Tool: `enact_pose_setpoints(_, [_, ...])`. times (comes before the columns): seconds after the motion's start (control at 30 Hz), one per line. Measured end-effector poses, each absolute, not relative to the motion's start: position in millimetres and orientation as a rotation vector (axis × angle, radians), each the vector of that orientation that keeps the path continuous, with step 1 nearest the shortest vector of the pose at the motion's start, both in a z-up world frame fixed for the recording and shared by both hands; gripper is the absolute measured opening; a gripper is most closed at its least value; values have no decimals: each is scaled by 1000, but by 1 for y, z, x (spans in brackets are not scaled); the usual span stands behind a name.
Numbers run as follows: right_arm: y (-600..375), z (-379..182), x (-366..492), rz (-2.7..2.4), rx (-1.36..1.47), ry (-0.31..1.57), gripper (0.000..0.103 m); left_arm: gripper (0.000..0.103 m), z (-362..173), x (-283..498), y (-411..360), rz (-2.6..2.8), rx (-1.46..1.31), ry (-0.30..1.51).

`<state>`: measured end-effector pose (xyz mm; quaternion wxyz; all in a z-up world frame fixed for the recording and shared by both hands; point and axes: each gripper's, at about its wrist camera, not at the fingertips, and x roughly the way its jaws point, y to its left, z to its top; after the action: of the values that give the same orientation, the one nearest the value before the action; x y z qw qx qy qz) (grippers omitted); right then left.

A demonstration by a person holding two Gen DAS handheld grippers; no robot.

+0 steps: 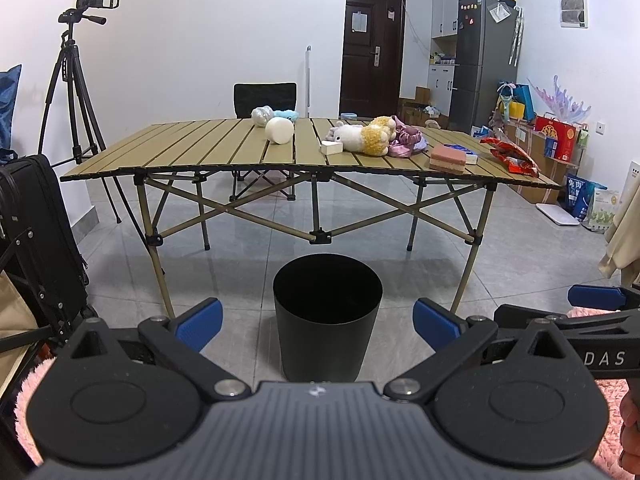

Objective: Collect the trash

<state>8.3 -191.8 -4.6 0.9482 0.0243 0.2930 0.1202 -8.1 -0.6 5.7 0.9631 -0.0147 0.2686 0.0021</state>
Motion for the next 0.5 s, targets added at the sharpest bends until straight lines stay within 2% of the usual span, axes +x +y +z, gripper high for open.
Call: enact_pose_setpoints(0.5, [-190,-5,15,240,49,591,103,103,5,-9,-2,5,-30,541])
